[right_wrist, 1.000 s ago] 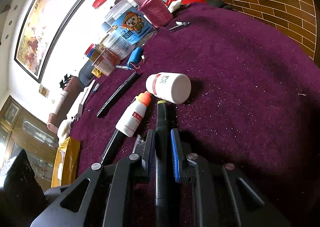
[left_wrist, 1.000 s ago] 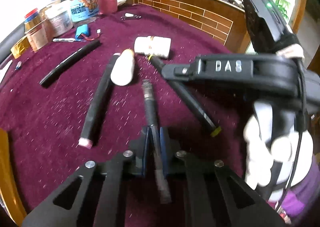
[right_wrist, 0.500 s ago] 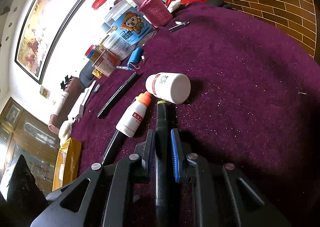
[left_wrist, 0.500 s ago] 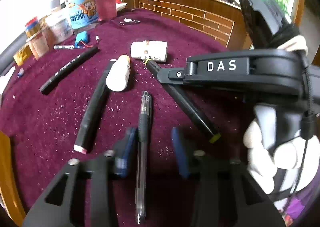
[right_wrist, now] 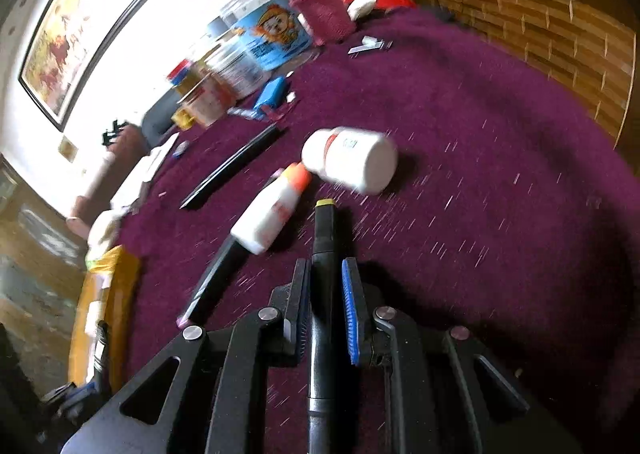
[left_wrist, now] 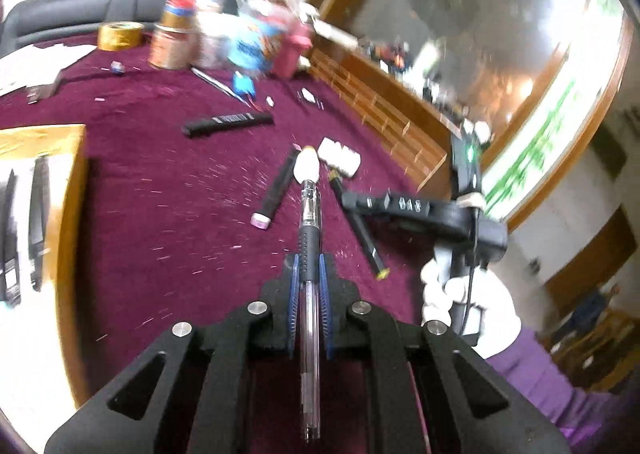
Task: Organize rigid objects
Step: 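Lower the pen into the tray and open the left tool while the right tool carries its marker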
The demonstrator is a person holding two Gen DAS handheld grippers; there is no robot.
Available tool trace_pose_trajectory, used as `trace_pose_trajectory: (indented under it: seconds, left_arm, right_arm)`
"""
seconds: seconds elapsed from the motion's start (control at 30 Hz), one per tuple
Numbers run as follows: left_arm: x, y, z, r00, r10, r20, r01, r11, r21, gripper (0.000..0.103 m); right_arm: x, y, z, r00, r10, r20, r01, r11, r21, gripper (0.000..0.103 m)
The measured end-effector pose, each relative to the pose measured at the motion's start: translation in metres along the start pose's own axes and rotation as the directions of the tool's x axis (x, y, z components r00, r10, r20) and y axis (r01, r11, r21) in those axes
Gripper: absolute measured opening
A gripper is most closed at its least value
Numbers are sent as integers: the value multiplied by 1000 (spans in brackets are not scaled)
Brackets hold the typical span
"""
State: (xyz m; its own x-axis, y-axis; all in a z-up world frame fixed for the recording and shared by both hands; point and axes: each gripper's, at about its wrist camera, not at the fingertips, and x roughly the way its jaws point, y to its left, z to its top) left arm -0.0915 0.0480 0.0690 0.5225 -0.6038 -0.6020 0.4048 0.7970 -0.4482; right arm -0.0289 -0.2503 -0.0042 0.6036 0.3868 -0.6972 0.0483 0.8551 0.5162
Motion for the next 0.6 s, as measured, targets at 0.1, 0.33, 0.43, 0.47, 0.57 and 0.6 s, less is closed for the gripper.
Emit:
trace_pose_trajectory:
  seconds: [0.1, 0.33, 0.43, 0.47, 0.57, 0.6]
  left_arm:
    - [-44, 27, -4, 997, -13, 82, 19, 997, -72, 7]
    - [-113, 107, -24, 975, 134, 177, -89, 966, -241, 8]
    - [-133, 141, -33, 961, 205, 185, -136, 935, -327, 8]
    - [-138, 151, -37, 956, 230, 180, -156, 924, -348, 8]
    - [-145, 179, -41, 945, 289, 152, -207, 890, -407, 8]
    - [-145, 189, -41, 943, 306, 134, -223, 876, -427, 8]
  right_arm:
    - [-11, 9, -12, 998, 59, -21, -58, 998, 15, 14]
    - [-26, 73, -30, 972, 227, -67, -231, 971, -55, 14]
    - [-26, 114, -36, 952, 292, -93, -301, 947, -110, 14]
    - [-24, 126, -39, 947, 305, -102, -317, 940, -127, 14]
    - [-22, 162, -45, 931, 342, -131, -361, 916, -176, 14]
    - [-21, 174, -48, 926, 350, -141, -372, 907, -195, 14]
